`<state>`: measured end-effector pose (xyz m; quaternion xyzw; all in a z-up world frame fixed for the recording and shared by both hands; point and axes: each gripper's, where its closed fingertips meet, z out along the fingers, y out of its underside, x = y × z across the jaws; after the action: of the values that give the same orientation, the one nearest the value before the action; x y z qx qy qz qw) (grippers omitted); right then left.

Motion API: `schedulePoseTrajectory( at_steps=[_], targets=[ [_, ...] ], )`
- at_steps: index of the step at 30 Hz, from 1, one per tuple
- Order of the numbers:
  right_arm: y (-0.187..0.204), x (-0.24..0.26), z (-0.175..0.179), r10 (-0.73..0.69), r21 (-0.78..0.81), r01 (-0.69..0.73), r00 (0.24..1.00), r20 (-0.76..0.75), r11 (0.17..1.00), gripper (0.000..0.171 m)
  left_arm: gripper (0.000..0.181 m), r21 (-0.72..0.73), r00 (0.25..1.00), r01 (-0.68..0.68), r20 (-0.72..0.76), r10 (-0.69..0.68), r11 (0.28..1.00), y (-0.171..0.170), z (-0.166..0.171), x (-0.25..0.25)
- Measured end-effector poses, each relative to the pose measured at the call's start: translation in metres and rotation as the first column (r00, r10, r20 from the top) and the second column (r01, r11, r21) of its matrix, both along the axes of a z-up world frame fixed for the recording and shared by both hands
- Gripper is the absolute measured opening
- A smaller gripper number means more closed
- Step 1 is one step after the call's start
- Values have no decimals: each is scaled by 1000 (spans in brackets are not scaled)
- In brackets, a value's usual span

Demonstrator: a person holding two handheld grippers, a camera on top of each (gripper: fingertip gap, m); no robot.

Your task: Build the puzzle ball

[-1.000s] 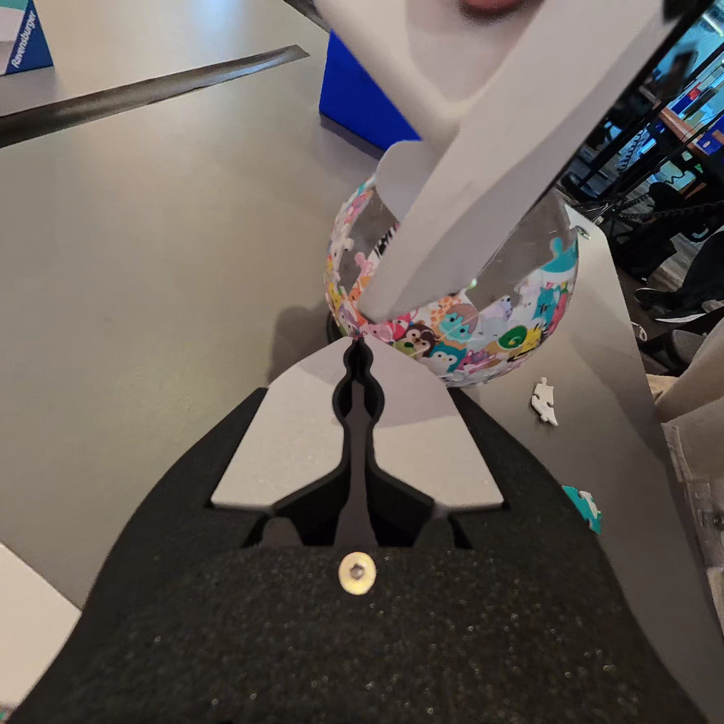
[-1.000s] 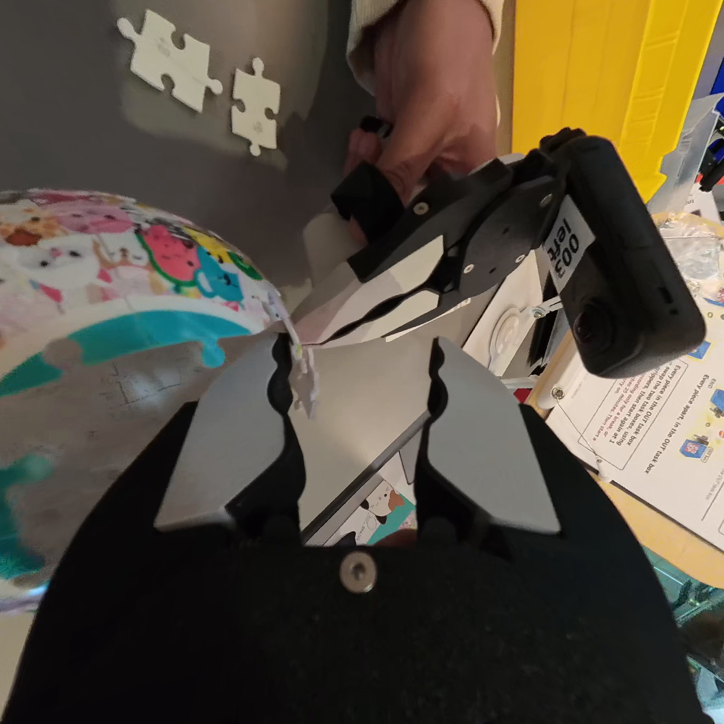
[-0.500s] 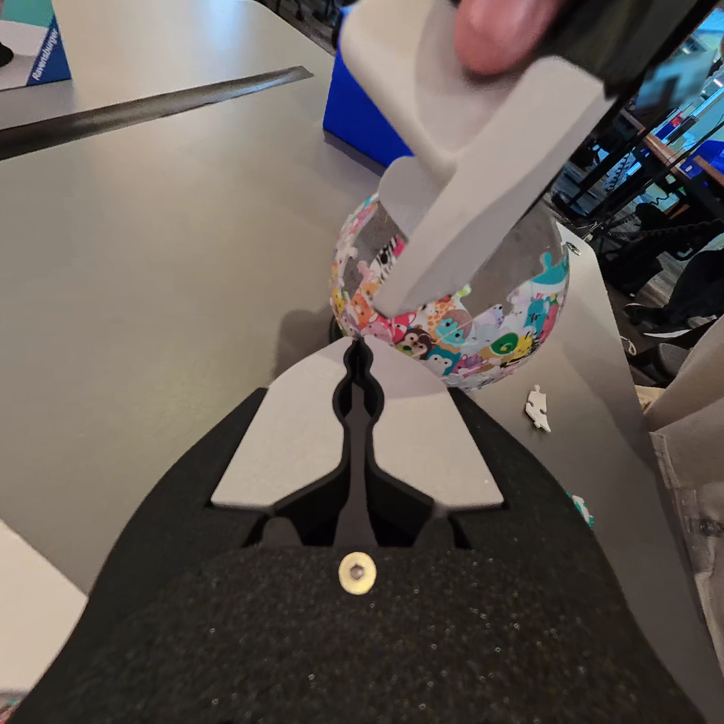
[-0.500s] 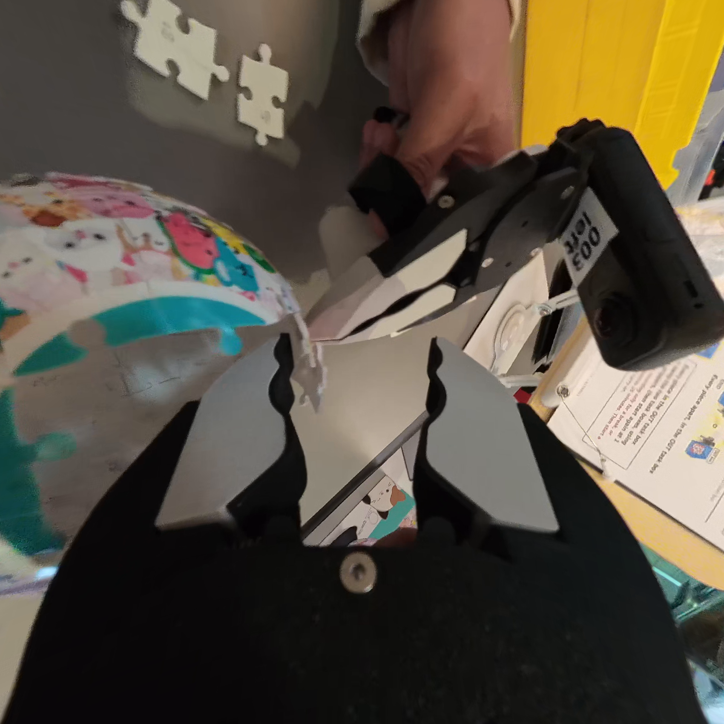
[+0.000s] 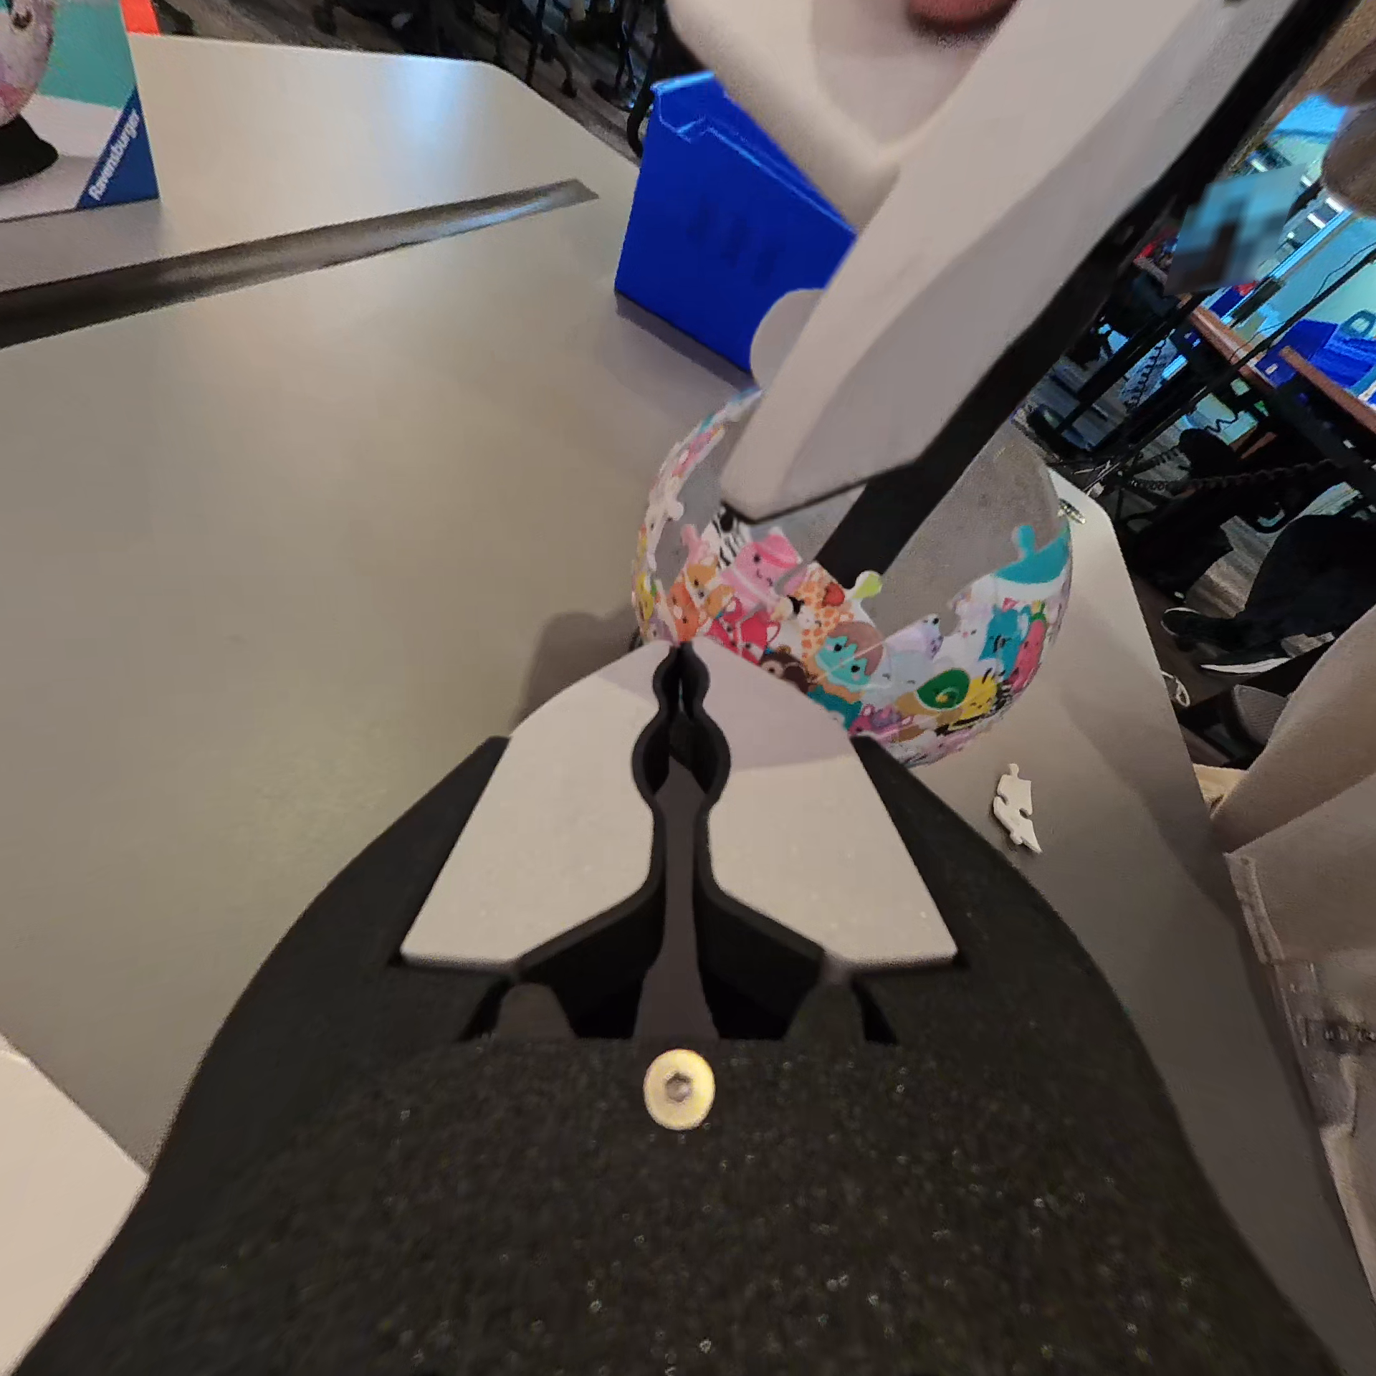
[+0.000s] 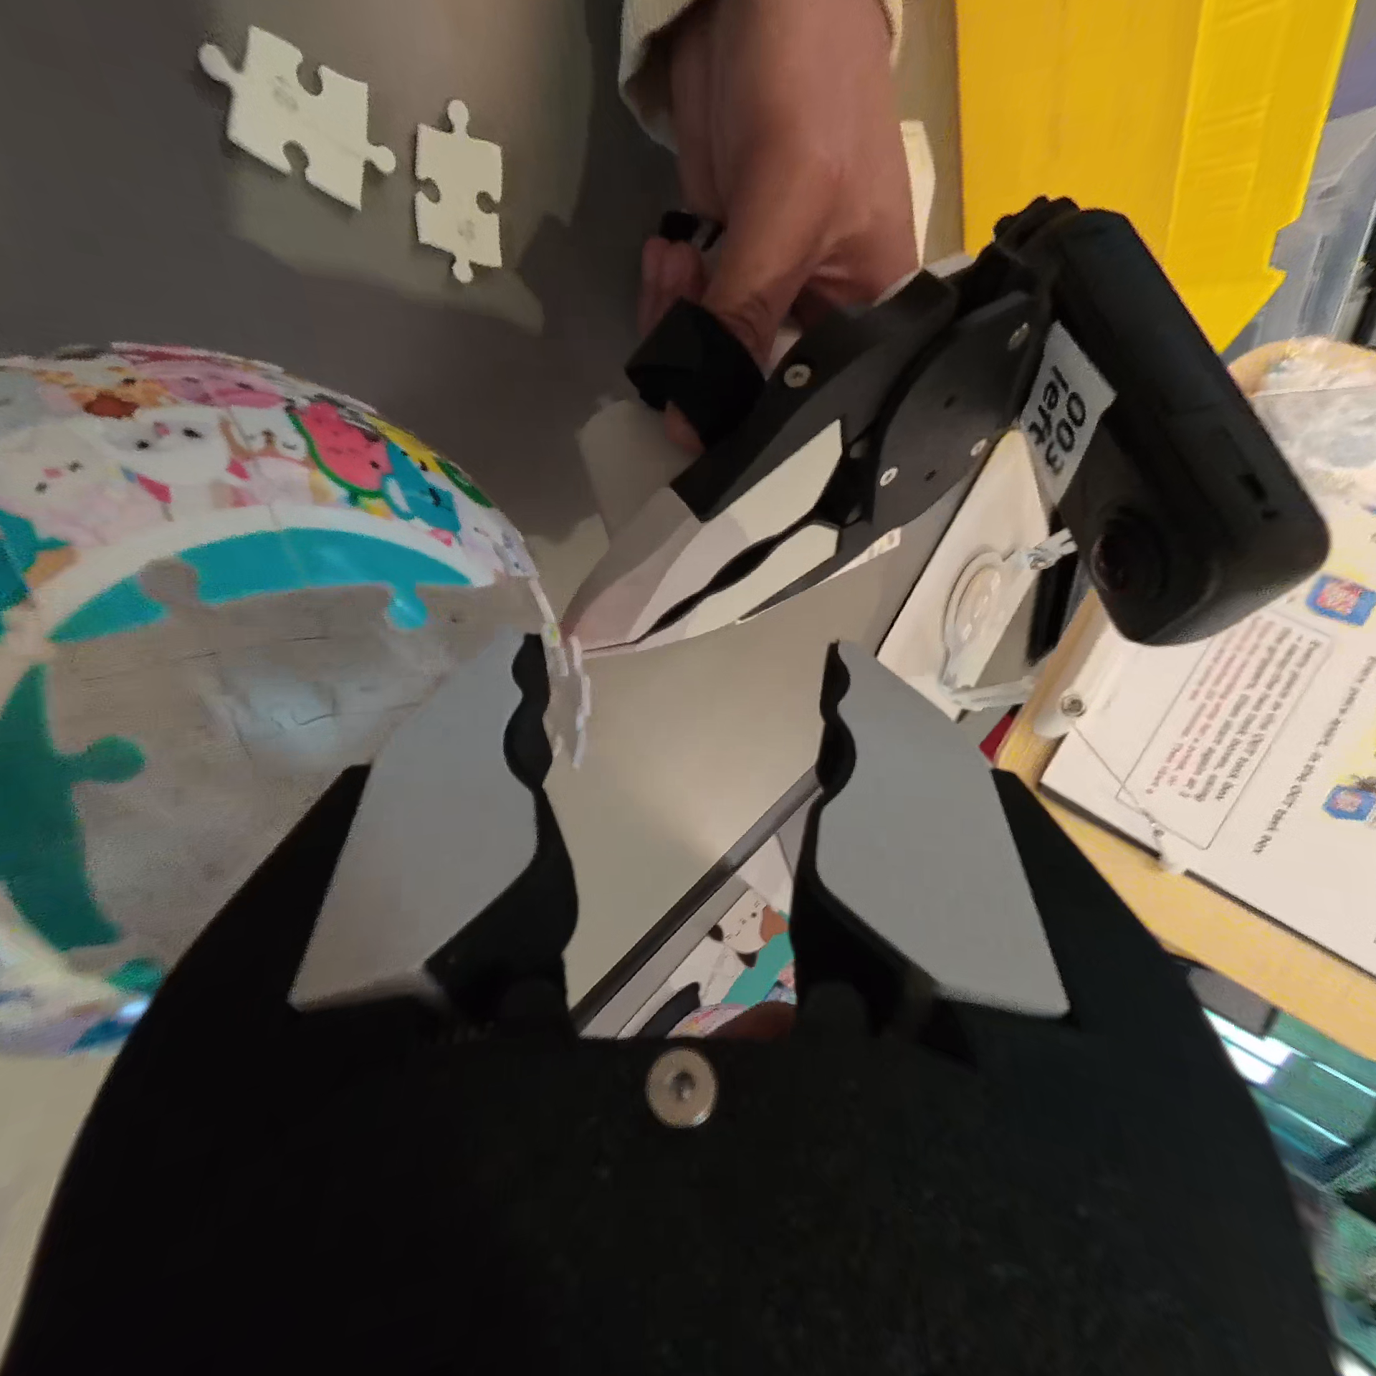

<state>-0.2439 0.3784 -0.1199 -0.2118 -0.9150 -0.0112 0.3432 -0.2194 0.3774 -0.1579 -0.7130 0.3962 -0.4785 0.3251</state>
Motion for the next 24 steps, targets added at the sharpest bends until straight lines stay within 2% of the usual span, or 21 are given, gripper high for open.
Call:
schedulePoseTrajectory(
  at_steps=[5,11,16,24],
  targets=[
    [1,14,-4,-76,-98,87,991,109,991,59,0,25,998,-58,-7,58,998,11,-2,-3],
    [-9,28,-19,-46,-123,84,958,282,989,34,0,101,986,-167,43,163,981,22,6,-19],
    [-10,22,-16,-16,-104,46,962,272,993,18,0,96,990,-123,82,115,988,8,11,-19],
    [-12,23,-21,7,-94,23,950,313,995,7,0,80,996,-56,73,50,995,-4,10,-11]
  ],
)
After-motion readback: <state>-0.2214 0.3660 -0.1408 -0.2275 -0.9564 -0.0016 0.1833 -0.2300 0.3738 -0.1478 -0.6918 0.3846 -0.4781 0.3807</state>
